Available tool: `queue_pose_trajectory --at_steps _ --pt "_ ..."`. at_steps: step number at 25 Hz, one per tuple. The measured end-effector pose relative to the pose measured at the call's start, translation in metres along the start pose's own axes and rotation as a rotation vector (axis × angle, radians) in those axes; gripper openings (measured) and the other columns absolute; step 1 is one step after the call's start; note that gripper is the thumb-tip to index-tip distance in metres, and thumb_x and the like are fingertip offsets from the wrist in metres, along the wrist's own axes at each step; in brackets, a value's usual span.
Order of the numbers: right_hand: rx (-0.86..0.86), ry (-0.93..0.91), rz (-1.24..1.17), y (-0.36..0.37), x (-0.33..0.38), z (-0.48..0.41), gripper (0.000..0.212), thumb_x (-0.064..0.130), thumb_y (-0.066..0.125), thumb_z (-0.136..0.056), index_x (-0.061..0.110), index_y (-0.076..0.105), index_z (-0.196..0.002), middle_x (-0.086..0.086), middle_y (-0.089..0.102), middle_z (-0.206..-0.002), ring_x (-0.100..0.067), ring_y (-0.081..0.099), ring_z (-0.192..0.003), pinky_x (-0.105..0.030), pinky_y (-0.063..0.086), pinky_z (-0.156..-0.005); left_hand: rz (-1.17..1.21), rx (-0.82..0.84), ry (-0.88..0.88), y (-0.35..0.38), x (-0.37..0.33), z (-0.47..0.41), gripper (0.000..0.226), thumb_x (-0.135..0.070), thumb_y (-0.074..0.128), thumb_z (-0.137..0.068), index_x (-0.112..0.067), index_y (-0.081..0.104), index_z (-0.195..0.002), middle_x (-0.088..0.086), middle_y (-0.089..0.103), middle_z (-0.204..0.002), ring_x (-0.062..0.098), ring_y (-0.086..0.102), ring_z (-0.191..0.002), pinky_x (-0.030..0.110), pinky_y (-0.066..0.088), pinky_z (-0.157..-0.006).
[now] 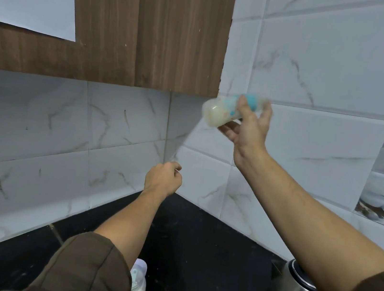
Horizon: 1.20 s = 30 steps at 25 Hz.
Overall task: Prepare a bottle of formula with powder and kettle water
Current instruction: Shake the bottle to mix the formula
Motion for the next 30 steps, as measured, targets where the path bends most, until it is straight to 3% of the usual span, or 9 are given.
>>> queue_pose_trajectory --at_steps 3,5,9,11,15,21,26,28,30 --pt "0.304 -0.043 0.331 0.018 -0.004 0.019 0.072 0.021 0.075 -0.096 0.039 0.036 -0.153 -0.007 0.072 -0.113 -0.028 0.077 -0.095 -0.041 0.065 -0.071 0.003 0.006 0.001 0.003 -0.003 0.003 0.04 -0.02 0.049 -0.101 -0.024 0.066 -0.137 0.002 0.074 -0.124 0.026 0.067 -0.109 0.036 0.055 -0.09" --pt "0.218 -0.065 0.222 0.015 0.0 0.017 0.074 0.02 0.075 -0.096 0.037 0.034 -0.155 -0.004 0.072 -0.11 -0.03 0.077 -0.094 -0.042 0.065 -0.071 0.01 0.007 0.005 0.003 -0.004 0.002 0.041 -0.02 0.048 -0.1 -0.024 0.066 -0.136 0.002 0.074 -0.123 0.027 0.067 -0.109 0.035 0.054 -0.088" --pt "-0.221 -0.083 -0.187 -0.012 0.005 -0.007 0.075 0.024 0.073 -0.098 0.037 0.027 -0.156 -0.001 0.061 -0.125 -0.037 0.072 -0.112 -0.041 0.066 -0.068 0.007 0.001 -0.005 -0.003 -0.001 0.003 0.043 -0.019 0.046 -0.099 -0.024 0.067 -0.136 0.002 0.074 -0.124 0.028 0.066 -0.112 0.036 0.053 -0.089" --pt "-0.177 -0.042 -0.144 -0.013 0.003 -0.007 0.073 0.026 0.072 -0.098 0.037 0.028 -0.156 -0.005 0.06 -0.13 -0.037 0.073 -0.109 -0.04 0.065 -0.068 0.004 -0.005 -0.007 -0.004 0.002 0.001 0.043 -0.019 0.046 -0.099 -0.024 0.067 -0.136 0.001 0.074 -0.125 0.028 0.066 -0.113 0.036 0.053 -0.09" --pt "0.208 0.001 0.273 0.001 -0.007 0.009 0.072 0.023 0.075 -0.096 0.037 0.035 -0.156 -0.002 0.068 -0.118 -0.032 0.077 -0.088 -0.038 0.063 -0.065 0.01 -0.005 -0.004 -0.003 0.0 0.0 0.041 -0.02 0.047 -0.1 -0.024 0.066 -0.136 0.0 0.074 -0.125 0.026 0.067 -0.111 0.035 0.054 -0.09" --pt "-0.225 -0.065 -0.197 -0.025 0.0 -0.007 0.075 0.026 0.073 -0.098 0.037 0.027 -0.157 -0.007 0.058 -0.135 -0.038 0.072 -0.111 -0.041 0.065 -0.068 0.007 0.004 0.004 -0.001 -0.004 0.004 0.042 -0.019 0.047 -0.099 -0.024 0.067 -0.135 0.002 0.074 -0.124 0.027 0.067 -0.112 0.036 0.053 -0.089" --pt "0.211 -0.095 0.281 0.001 0.0 0.014 0.074 0.023 0.073 -0.098 0.036 0.031 -0.158 -0.008 0.069 -0.122 -0.029 0.077 -0.094 -0.04 0.065 -0.07 0.02 0.009 -0.004 0.0 -0.004 0.003 0.041 -0.02 0.048 -0.1 -0.024 0.066 -0.136 0.001 0.074 -0.125 0.025 0.067 -0.111 0.035 0.054 -0.091" --pt "0.163 -0.139 0.234 0.002 0.005 0.015 0.076 0.023 0.073 -0.098 0.036 0.029 -0.159 -0.003 0.07 -0.114 -0.029 0.076 -0.096 -0.04 0.065 -0.07 0.025 0.003 0.003 -0.001 -0.006 0.004 0.041 -0.02 0.048 -0.1 -0.024 0.067 -0.136 0.001 0.074 -0.124 0.025 0.068 -0.11 0.035 0.054 -0.09" --pt "-0.075 -0.107 0.028 -0.01 0.008 0.002 0.074 0.025 0.072 -0.098 0.035 0.029 -0.158 -0.001 0.065 -0.119 -0.034 0.075 -0.103 -0.041 0.066 -0.069 0.025 -0.004 0.007 -0.002 -0.006 0.005 0.041 -0.019 0.048 -0.1 -0.023 0.067 -0.135 0.001 0.075 -0.123 0.025 0.068 -0.11 0.034 0.053 -0.089"
Point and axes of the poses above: each hand's wrist, its own z-axis away from the middle knuckle, its own y-axis out of the palm, x = y × z, the point moved 6 cm from there along -z, towards the middle knuckle
